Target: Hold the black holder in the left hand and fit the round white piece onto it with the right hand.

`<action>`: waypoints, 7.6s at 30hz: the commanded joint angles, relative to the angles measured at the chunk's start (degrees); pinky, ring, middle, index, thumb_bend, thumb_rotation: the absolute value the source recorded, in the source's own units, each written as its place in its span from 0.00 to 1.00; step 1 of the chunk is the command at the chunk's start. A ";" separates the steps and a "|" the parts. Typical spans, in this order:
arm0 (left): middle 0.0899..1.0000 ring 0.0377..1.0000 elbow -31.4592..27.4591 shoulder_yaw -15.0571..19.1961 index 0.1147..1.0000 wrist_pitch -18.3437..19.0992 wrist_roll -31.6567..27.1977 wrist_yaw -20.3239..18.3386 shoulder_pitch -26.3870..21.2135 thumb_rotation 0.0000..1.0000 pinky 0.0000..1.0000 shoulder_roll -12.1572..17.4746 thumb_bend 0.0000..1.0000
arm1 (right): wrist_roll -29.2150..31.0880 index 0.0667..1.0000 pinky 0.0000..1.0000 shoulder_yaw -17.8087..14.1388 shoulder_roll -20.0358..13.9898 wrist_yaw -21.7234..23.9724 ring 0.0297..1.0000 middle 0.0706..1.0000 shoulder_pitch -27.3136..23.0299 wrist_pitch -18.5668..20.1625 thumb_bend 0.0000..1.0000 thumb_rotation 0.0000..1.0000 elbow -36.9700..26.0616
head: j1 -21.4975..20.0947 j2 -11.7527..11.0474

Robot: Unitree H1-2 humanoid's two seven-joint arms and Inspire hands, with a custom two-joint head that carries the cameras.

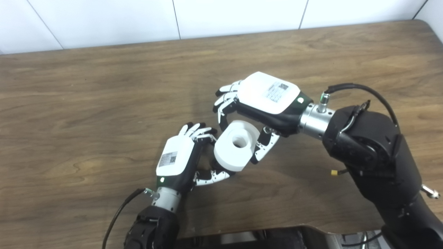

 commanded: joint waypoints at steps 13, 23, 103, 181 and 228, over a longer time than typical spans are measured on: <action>0.79 0.90 -1.16 -0.99 0.42 1.31 1.21 -0.25 -0.40 0.05 0.98 -0.89 0.51 | -1.18 0.45 0.84 -0.03 1.19 -2.12 0.88 0.77 -1.04 -2.18 0.53 0.13 0.52 | 0.07 0.11; 0.79 0.90 -0.95 -1.11 0.42 1.32 1.42 -0.08 -0.55 0.05 0.98 -0.97 0.51 | -2.16 0.45 0.84 0.06 0.66 -0.93 0.89 0.76 -1.49 -2.19 0.53 0.14 0.91 | -0.32 -0.03; 0.99 1.00 -9.07 2.63 1.00 16.89 -0.48 -22.87 -4.56 0.29 1.00 -1.55 1.00 | -0.70 1.00 0.95 -6.40 -2.28 0.12 1.00 0.99 -6.35 -0.36 1.00 0.50 4.65 | 0.67 -2.20; 1.00 1.00 -0.10 36.63 1.00 -4.75 -64.01 -3.59 3.34 1.00 1.00 -1.35 0.56 | 48.78 0.97 0.99 -30.74 12.52 -43.90 0.95 0.96 25.11 -0.33 0.54 1.00 20.91 | 2.34 -9.21; 1.00 1.00 3.36 37.51 1.00 -12.34 -64.79 -2.89 7.57 1.00 1.00 0.32 0.41 | 51.08 0.94 0.96 -29.89 15.42 -48.27 0.93 0.95 31.47 -16.78 0.46 0.99 29.58 | 2.37 -19.89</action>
